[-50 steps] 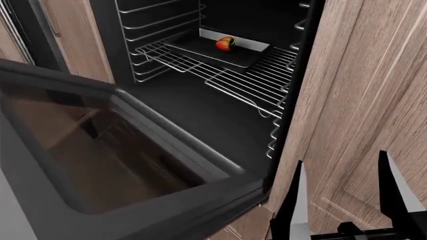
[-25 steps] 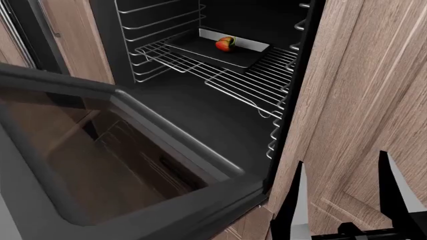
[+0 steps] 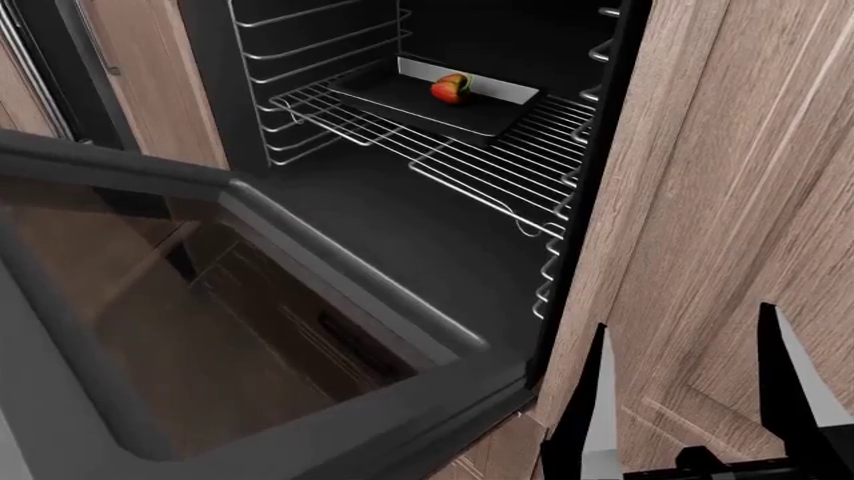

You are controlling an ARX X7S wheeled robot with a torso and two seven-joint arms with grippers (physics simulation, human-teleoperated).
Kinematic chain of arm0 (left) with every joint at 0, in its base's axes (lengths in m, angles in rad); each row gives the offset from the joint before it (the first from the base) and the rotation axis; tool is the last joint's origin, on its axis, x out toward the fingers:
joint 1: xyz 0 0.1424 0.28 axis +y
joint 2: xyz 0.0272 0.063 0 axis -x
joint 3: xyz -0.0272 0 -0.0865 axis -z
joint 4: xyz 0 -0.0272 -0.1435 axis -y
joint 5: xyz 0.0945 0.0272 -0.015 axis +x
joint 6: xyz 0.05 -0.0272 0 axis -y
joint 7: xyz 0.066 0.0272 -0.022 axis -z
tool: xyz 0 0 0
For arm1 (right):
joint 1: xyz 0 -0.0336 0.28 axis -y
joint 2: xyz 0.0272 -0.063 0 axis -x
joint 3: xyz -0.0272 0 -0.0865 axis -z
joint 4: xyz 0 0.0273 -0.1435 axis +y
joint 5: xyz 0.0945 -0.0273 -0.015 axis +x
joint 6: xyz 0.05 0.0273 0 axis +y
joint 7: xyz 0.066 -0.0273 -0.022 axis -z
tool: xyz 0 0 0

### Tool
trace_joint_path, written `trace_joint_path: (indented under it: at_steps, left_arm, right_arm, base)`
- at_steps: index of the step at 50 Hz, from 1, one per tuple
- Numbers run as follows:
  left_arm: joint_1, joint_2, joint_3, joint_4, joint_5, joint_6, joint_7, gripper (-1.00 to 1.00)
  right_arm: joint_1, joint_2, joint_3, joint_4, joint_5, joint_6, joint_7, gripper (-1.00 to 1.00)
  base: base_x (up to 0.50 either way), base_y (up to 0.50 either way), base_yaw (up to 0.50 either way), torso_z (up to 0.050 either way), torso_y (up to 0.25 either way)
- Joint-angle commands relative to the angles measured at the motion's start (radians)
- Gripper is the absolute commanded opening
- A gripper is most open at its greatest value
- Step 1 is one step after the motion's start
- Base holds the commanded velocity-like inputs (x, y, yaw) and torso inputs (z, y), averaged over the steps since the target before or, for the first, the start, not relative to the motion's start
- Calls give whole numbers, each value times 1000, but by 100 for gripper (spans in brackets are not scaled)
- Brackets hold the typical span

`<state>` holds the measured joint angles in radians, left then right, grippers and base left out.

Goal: Open the oven door

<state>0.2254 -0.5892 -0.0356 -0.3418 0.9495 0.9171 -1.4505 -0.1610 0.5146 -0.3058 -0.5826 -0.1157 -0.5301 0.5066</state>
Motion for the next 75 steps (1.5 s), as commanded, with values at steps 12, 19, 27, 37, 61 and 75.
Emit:
trace_joint_path:
  at_steps: [12, 19, 27, 37, 61, 75]
  left_arm:
    - [20, 63, -26, 81, -116, 130, -120, -100]
    - [13, 71, -23, 44, -110, 130, -120, -100]
    - [0, 80, -16, -32, -110, 130, -120, -100]
    - [-2, 91, -10, -109, -96, 130, -120, -100]
    - [-4, 112, -7, -168, -64, 130, -120, -100]
    - [-38, 111, 41, -283, -82, 130, -120, -100]
  right_arm:
    - [5, 2, -1, 5, 5, -2, 2, 100]
    - [0, 3, -3, 3, 1, -4, 3, 100]
    - [1, 4, -4, 1, 2, -4, 4, 100]
    - [1, 4, -3, -2, 2, -1, 6, 100]
    - [3, 7, -2, 0, 3, -2, 9, 100]
    - [4, 8, -2, 0, 2, -2, 10, 100]
  base:
    - [0, 0, 0, 1, 4]
    - [0, 0, 0, 1, 4]
    - [-2, -2, 2, 1, 3]
    - [-3, 0, 2, 0, 1]
    - [-1, 2, 2, 0, 0]
    - [0, 4, 1, 0, 0]
